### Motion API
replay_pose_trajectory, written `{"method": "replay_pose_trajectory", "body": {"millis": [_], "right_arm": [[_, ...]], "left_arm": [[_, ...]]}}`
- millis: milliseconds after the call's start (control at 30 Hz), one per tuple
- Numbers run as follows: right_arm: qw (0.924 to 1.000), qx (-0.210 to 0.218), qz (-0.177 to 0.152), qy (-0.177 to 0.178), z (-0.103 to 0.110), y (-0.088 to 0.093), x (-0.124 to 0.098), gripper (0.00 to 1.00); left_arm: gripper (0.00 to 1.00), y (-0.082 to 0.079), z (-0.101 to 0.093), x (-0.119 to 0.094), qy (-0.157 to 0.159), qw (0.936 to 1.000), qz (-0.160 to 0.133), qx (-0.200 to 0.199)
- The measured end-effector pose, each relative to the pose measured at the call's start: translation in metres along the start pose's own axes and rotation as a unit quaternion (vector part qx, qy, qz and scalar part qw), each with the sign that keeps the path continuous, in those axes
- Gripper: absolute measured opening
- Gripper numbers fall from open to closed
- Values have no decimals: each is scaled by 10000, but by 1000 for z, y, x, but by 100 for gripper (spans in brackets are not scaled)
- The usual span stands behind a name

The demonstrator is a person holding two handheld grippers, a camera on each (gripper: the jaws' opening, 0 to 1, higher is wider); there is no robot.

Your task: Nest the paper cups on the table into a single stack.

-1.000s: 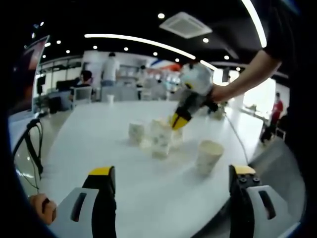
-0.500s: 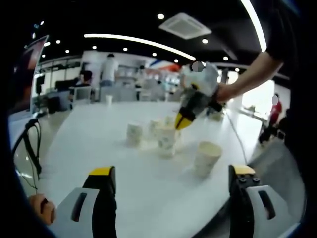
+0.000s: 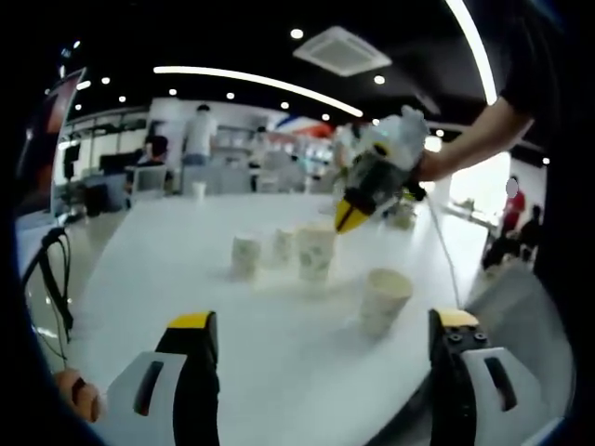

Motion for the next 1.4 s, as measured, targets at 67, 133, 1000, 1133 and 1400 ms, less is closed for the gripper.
{"method": "replay_pose_trajectory", "body": {"millis": [67, 133, 1000, 1133, 1400], "right_arm": [[10000, 5, -30, 40, 1, -1, -5, 0], [9999, 20, -60, 89, 2, -2, -12, 0], [9981, 181, -226, 539, 17, -10, -75, 0], [9979, 196, -254, 571, 19, -12, -82, 0], [9978, 181, -244, 595, 27, -12, -96, 0]], "left_arm": [[94, 0, 0, 1, 11, 10000, -3, 18], [94, -1, -1, 2, 36, 10000, -1, 12], [95, -5, -5, 4, 120, 9998, -97, 150], [96, -5, -6, 4, 121, 9998, -88, 143], [96, -8, -5, 5, 132, 9997, -120, 177]]}}
Point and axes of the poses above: the point that each gripper's makers call its tool centre point, and the gripper's own axes: x roughly forward along the fingers, z roughly to its left, y roughly out of its underside, the point moved 6 cm from there along -x, roughly backward along the fingers, and after that the axes turned 7 degrees about z, right-handed, at the moved point
